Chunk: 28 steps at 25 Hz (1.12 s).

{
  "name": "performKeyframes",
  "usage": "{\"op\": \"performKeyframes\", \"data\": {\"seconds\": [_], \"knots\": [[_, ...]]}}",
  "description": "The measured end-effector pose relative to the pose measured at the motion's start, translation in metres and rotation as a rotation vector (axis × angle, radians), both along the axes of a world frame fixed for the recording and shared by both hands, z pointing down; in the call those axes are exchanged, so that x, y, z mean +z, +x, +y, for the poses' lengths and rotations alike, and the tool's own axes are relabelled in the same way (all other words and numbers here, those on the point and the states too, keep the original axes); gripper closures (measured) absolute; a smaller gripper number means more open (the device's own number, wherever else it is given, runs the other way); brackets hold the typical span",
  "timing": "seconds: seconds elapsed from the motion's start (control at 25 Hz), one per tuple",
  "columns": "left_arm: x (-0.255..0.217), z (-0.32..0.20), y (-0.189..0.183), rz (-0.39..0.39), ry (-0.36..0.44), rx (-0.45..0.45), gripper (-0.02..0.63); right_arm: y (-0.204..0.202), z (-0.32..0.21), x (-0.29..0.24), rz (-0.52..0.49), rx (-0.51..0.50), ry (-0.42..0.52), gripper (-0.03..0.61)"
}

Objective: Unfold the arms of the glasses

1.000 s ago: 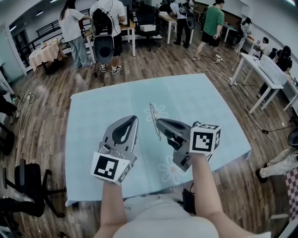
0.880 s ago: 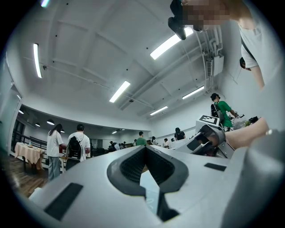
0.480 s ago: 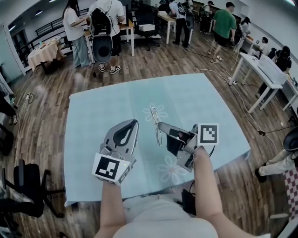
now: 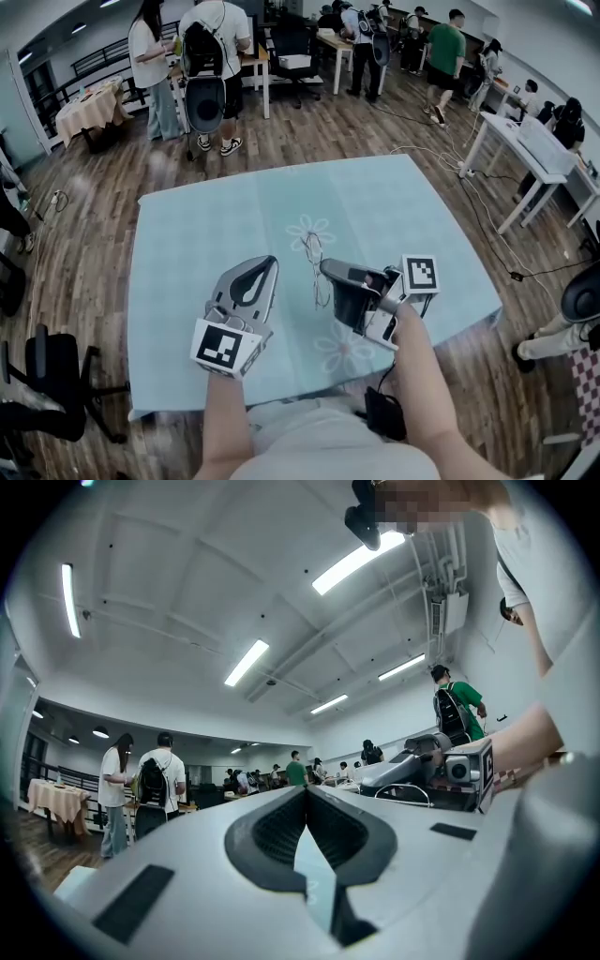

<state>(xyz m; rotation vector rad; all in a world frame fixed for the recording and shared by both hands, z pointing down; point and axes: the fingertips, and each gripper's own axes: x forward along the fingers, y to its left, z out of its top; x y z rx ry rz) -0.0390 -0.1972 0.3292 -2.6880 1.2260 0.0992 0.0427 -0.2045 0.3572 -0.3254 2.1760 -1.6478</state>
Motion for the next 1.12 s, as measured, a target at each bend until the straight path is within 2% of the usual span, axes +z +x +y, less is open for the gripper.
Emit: {"op": "performKeyframes", "data": {"seconds": [0.24,0.36,0.44,0.64,0.88,1.12], "knots": [[0.009,-0.001,-0.003,-0.034,0.001,-0.006,0.600,-0.007,0.002,0.009,0.025,-0.019,-0.017,0.568],[0.010,-0.003,0.003,-0.069,0.001,-0.025,0.506,-0.007,0.004,0.008,0.036,-0.029,-0.015,0.568],[0.012,-0.005,0.006,-0.101,0.023,-0.036,0.482,-0.008,0.006,0.007,0.042,-0.035,-0.015,0.568],[0.018,-0.018,0.004,-0.262,0.103,-0.065,0.520,-0.011,0.008,0.007,0.058,-0.041,-0.008,0.568],[0.025,-0.026,0.012,-0.440,0.198,0.011,0.531,-0.011,0.008,0.007,0.056,-0.052,-0.015,0.568],[0.040,-0.028,0.022,-0.665,0.297,0.076,0.532,-0.019,0.013,0.006,0.071,-0.079,-0.006,0.567]]}}
